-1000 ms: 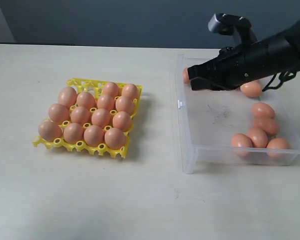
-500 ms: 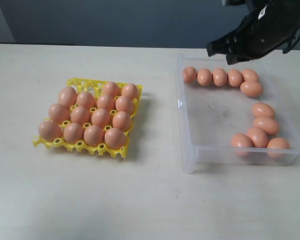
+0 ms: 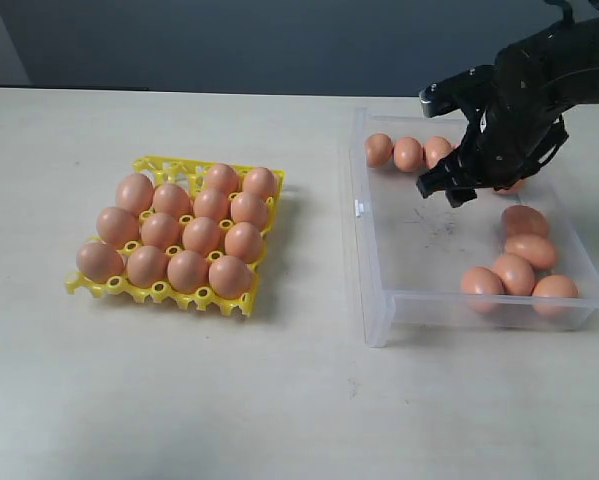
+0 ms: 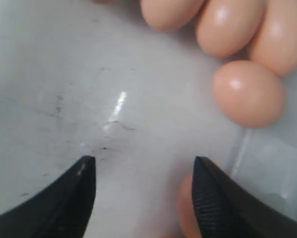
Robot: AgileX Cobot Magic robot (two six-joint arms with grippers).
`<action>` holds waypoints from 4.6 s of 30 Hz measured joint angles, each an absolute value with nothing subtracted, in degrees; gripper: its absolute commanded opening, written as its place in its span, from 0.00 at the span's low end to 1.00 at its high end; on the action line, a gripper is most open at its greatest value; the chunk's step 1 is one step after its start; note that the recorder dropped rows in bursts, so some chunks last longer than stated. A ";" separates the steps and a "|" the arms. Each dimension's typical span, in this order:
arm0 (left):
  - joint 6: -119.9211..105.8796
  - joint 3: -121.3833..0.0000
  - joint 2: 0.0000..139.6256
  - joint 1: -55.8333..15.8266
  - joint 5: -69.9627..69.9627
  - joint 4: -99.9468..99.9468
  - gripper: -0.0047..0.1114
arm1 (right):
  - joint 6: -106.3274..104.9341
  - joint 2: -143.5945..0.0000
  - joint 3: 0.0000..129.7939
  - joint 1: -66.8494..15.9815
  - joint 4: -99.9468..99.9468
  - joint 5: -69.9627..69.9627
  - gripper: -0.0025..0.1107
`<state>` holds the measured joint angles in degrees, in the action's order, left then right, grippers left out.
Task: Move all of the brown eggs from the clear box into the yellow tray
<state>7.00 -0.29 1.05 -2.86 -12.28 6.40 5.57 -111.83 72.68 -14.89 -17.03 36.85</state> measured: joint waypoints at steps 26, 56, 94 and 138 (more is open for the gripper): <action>7.00 -0.29 1.05 -2.86 -12.28 6.40 0.15 | 17.70 -125.32 85.44 -11.12 -31.85 38.22 0.46; 7.00 -0.29 1.05 -2.86 -12.28 6.40 0.15 | 15.22 -120.05 85.76 -12.23 -23.28 43.78 0.02; 7.00 -0.29 1.05 -2.86 -12.28 6.40 0.15 | 16.64 -128.62 87.97 -8.01 -27.76 38.59 0.46; 7.00 -0.29 1.05 -2.86 -12.28 6.40 0.15 | -27.09 -127.43 94.05 -34.36 28.49 10.40 0.02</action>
